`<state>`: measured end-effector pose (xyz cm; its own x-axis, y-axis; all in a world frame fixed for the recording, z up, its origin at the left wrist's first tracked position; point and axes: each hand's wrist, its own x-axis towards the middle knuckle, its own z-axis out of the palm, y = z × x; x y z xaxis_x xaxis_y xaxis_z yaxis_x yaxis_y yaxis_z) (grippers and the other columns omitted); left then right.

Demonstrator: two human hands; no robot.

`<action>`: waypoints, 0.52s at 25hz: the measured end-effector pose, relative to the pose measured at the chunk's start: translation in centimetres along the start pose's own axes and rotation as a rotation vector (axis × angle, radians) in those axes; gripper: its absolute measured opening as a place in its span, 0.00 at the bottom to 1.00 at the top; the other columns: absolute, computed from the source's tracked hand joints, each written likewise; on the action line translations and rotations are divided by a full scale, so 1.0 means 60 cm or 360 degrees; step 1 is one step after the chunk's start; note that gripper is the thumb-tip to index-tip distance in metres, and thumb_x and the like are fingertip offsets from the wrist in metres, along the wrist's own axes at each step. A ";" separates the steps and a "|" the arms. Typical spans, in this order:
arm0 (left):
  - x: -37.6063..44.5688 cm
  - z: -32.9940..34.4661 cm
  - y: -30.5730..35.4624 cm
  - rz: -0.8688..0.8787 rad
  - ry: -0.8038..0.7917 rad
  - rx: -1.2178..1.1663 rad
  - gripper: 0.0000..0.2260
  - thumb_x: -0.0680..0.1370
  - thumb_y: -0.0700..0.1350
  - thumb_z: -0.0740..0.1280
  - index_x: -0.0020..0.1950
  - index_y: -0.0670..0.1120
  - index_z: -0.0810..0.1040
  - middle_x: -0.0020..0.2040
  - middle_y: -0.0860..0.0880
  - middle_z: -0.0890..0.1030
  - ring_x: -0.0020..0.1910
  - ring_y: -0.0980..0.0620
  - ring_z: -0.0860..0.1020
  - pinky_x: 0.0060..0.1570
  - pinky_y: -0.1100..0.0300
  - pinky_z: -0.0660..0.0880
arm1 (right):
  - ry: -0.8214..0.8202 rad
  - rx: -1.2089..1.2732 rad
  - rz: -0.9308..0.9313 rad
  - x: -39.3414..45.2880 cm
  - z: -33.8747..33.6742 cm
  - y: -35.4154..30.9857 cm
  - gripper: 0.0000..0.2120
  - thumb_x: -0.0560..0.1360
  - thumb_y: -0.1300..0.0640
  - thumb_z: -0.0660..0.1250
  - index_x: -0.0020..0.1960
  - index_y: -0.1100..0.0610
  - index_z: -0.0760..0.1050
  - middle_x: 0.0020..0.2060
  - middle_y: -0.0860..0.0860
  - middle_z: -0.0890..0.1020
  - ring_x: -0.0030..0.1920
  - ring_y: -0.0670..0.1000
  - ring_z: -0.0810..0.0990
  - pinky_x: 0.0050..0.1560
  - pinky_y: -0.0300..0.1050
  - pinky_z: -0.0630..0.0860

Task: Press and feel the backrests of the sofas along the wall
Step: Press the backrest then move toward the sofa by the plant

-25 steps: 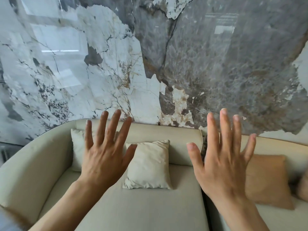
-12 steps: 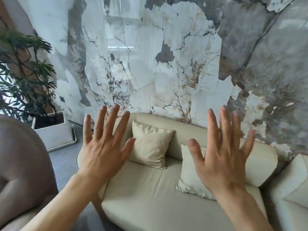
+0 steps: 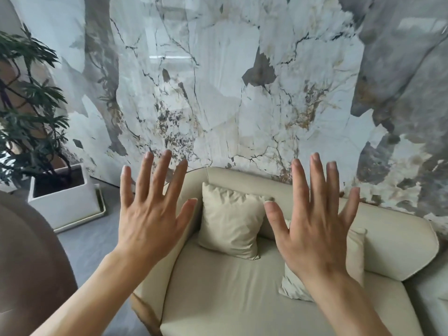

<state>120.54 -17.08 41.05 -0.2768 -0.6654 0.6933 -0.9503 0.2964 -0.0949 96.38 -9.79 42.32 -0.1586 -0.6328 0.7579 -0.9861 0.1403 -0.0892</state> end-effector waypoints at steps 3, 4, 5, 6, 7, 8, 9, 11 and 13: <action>0.062 0.065 -0.010 0.0016 -0.0018 -0.0014 0.30 0.79 0.58 0.57 0.78 0.47 0.63 0.79 0.42 0.61 0.79 0.40 0.53 0.76 0.37 0.46 | -0.0008 0.0038 0.0064 0.052 0.075 0.002 0.34 0.79 0.36 0.49 0.78 0.54 0.55 0.78 0.56 0.57 0.78 0.58 0.52 0.72 0.67 0.46; 0.082 0.084 -0.015 0.0024 -0.0026 -0.0002 0.30 0.79 0.58 0.57 0.78 0.47 0.63 0.79 0.42 0.61 0.79 0.40 0.53 0.76 0.37 0.46 | -0.0020 0.0046 0.0087 0.068 0.099 0.001 0.34 0.79 0.36 0.49 0.78 0.54 0.55 0.78 0.56 0.57 0.78 0.58 0.52 0.72 0.67 0.45; 0.097 0.103 -0.020 0.0030 -0.0038 0.0004 0.30 0.79 0.58 0.57 0.78 0.47 0.63 0.79 0.42 0.61 0.79 0.40 0.53 0.76 0.38 0.47 | -0.0031 0.0054 0.0099 0.080 0.121 -0.001 0.34 0.78 0.36 0.50 0.78 0.54 0.56 0.78 0.56 0.57 0.78 0.58 0.53 0.72 0.66 0.45; 0.115 0.123 -0.026 0.0028 -0.0053 -0.0004 0.30 0.79 0.58 0.56 0.78 0.47 0.62 0.79 0.42 0.61 0.79 0.39 0.54 0.76 0.38 0.47 | -0.0044 0.0061 0.0109 0.095 0.146 -0.003 0.34 0.78 0.37 0.50 0.78 0.54 0.56 0.78 0.56 0.57 0.78 0.58 0.53 0.73 0.65 0.45; 0.135 0.144 -0.031 0.0031 -0.0066 -0.0021 0.29 0.79 0.58 0.56 0.78 0.47 0.62 0.79 0.42 0.61 0.79 0.38 0.54 0.76 0.38 0.49 | -0.0061 0.0063 0.0118 0.112 0.169 -0.005 0.34 0.78 0.37 0.51 0.78 0.55 0.57 0.78 0.56 0.58 0.78 0.58 0.53 0.73 0.65 0.44; 0.153 0.165 -0.036 0.0040 -0.0090 -0.0033 0.29 0.79 0.58 0.56 0.78 0.47 0.63 0.79 0.42 0.61 0.79 0.37 0.55 0.76 0.38 0.50 | -0.0084 0.0054 0.0122 0.128 0.192 -0.007 0.34 0.78 0.37 0.51 0.78 0.55 0.57 0.78 0.56 0.58 0.78 0.58 0.54 0.73 0.65 0.44; 0.168 0.185 -0.041 0.0053 -0.0112 -0.0043 0.29 0.79 0.58 0.56 0.78 0.46 0.63 0.79 0.41 0.61 0.78 0.37 0.56 0.76 0.39 0.52 | -0.0109 0.0044 0.0127 0.140 0.213 -0.009 0.34 0.78 0.37 0.51 0.78 0.55 0.57 0.78 0.56 0.58 0.78 0.58 0.54 0.73 0.64 0.44; 0.196 0.227 -0.052 0.0076 -0.0136 -0.0070 0.29 0.79 0.58 0.56 0.78 0.46 0.63 0.79 0.41 0.62 0.78 0.37 0.57 0.76 0.42 0.53 | -0.0146 0.0037 0.0149 0.158 0.252 -0.014 0.34 0.78 0.37 0.51 0.78 0.54 0.56 0.78 0.56 0.58 0.78 0.58 0.54 0.73 0.65 0.45; 0.216 0.271 -0.062 0.0117 -0.0162 -0.0092 0.29 0.79 0.58 0.56 0.78 0.46 0.63 0.79 0.41 0.62 0.78 0.38 0.57 0.76 0.42 0.53 | -0.0189 0.0004 0.0172 0.169 0.288 -0.011 0.34 0.78 0.37 0.49 0.79 0.53 0.55 0.78 0.56 0.58 0.78 0.58 0.55 0.73 0.66 0.46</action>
<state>118.17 -37.94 38.75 -0.3611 -0.7056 0.6097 -0.9180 0.3838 -0.0995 94.56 -29.45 38.91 -0.2683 -0.6999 0.6619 -0.9631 0.2105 -0.1678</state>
